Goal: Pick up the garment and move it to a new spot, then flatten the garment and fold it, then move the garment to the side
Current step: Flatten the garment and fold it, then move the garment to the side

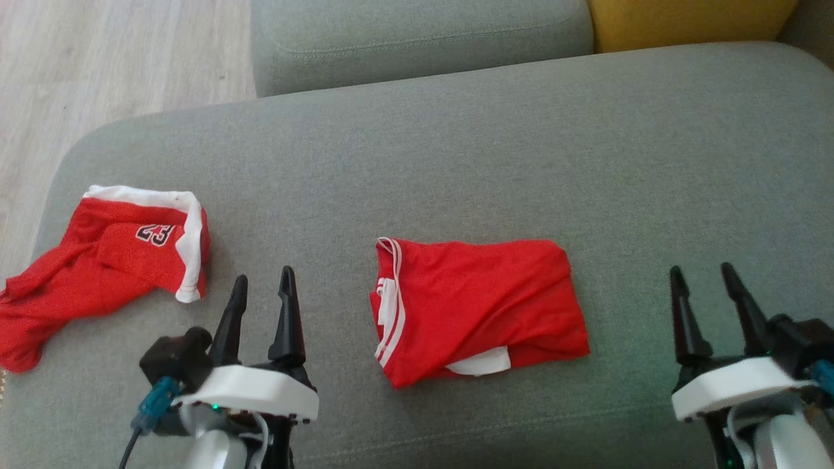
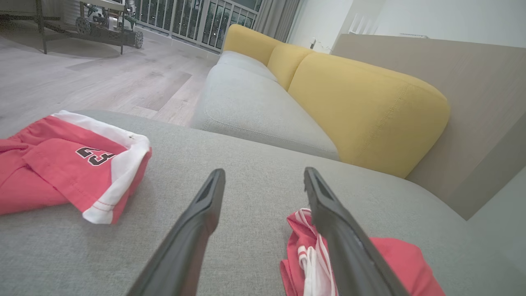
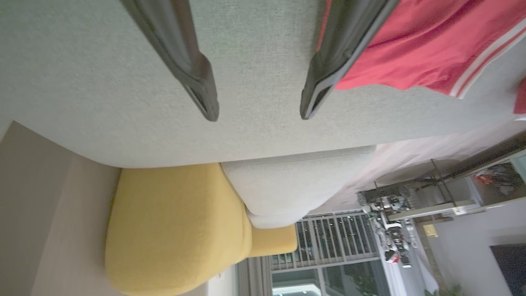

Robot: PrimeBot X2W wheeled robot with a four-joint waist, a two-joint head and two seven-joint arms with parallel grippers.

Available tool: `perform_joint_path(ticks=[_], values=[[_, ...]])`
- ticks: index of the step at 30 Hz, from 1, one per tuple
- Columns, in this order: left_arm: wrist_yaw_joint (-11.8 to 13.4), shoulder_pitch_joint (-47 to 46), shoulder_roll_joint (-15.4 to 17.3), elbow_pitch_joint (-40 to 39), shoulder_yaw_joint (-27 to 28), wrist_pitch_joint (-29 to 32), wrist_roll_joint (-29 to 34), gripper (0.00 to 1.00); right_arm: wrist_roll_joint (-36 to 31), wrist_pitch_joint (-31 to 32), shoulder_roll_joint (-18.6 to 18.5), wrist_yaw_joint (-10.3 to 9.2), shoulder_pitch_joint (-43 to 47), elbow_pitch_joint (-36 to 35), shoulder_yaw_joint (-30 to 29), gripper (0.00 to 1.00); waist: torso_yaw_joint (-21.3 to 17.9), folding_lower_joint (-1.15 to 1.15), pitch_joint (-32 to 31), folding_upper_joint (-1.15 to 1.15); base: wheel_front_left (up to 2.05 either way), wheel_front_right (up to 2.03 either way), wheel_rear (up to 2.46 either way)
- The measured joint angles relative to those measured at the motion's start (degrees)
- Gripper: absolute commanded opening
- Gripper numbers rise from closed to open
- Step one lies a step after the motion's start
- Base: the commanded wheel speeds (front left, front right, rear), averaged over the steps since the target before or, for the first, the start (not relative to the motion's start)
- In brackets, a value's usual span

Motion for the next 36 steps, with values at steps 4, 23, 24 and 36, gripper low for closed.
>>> perform_joint_path(ticks=[4, 23, 24, 36], values=[[0.0, 1.0, 0.0, -0.1, 0.0, 0.0, 0.6, 1.00, -3.3, 0.0, 2.0, 0.00, 2.1, -5.6, -0.8, 1.00, 0.3, 0.00, 0.3, 0.00, 0.00, 0.00, 0.00], [0.0, 2.0, 0.0, 0.0, -0.7, 0.0, 1.5, 1.00, -4.4, 0.0, 3.5, 0.00, 3.9, -8.0, -1.7, 1.00, 2.0, 0.00, 0.0, 0.00, 0.00, 0.00, 0.00], [0.0, 2.0, 0.0, 0.0, -0.7, 0.0, 1.5, 1.00, -4.4, 0.0, 3.5, 0.00, 3.9, -8.0, -1.8, 1.00, 2.1, 0.00, 0.1, 0.00, 0.00, 0.00, 0.00], [-0.1, 1.0, 0.0, 0.4, -2.0, 0.0, 2.0, 1.00, 1.0, 7.4, 3.6, 0.00, 1.9, -1.3, 0.5, 1.00, 3.5, 0.00, 3.5, 0.00, 0.00, 0.00, 0.00]])
